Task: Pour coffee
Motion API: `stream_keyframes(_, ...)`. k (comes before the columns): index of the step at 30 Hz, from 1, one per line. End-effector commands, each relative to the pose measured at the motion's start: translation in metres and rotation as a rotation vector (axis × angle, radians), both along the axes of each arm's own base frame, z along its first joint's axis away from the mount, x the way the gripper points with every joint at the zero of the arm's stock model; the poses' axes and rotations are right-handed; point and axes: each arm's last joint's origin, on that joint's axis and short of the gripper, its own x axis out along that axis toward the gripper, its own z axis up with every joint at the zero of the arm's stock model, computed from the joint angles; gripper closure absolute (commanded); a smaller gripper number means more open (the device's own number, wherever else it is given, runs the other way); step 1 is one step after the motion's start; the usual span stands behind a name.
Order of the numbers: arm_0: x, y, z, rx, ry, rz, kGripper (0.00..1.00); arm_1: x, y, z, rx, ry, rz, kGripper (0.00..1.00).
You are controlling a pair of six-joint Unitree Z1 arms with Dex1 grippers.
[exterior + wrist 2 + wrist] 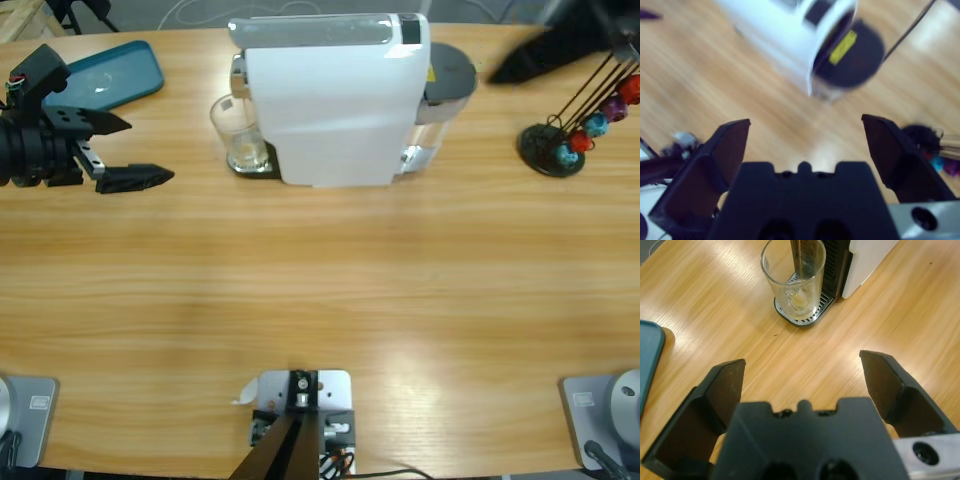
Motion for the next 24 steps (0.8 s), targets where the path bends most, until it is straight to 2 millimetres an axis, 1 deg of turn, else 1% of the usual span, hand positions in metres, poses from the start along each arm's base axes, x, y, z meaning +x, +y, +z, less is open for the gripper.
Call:
stream_keyframes(1,-0.010,0.006,-0.001,-0.011,-0.001,0.026,0.000,-0.076,-0.054,-0.061,0.017,-0.095,0.019,0.000)
stream_keyframes(4,-0.011,0.008,0.002,-0.037,0.005,0.042,0.000,-0.090,-0.065,-0.081,0.099,-0.325,0.038,0.000)
stream_keyframes(6,-0.015,0.006,0.000,-0.054,0.024,0.001,0.000,-0.095,-0.071,-0.085,0.062,-0.371,0.042,0.000)
stream_keyframes(8,-0.021,0.003,-0.003,-0.058,0.036,-0.071,0.000,-0.097,-0.072,-0.087,0.055,-0.380,0.048,0.000)
stream_keyframes(10,-0.023,0.002,-0.003,-0.074,0.046,-0.096,0.000,-0.093,-0.070,-0.089,0.045,-0.364,0.049,0.000)
stream_keyframes(12,-0.024,0.004,-0.004,-0.077,0.056,-0.088,0.000,-0.090,-0.068,-0.091,0.034,-0.354,0.046,0.000)
stream_keyframes(15,-0.030,0.014,-0.011,-0.069,0.070,-0.063,0.000,-0.089,-0.069,-0.092,0.014,-0.359,0.021,0.004)
stream_keyframes(18,-0.038,0.020,-0.009,-0.078,0.043,-0.062,0.000,-0.096,-0.076,-0.090,0.021,-0.387,-0.008,0.004)
stream_keyframes(21,-0.038,0.021,-0.010,-0.076,0.033,-0.048,0.000,-0.095,-0.076,-0.091,0.001,-0.379,-0.030,0.004)
stream_keyframes(24,-0.042,0.024,-0.004,-0.101,0.007,-0.045,0.000,-0.095,-0.076,-0.091,0.002,-0.367,-0.033,0.002)
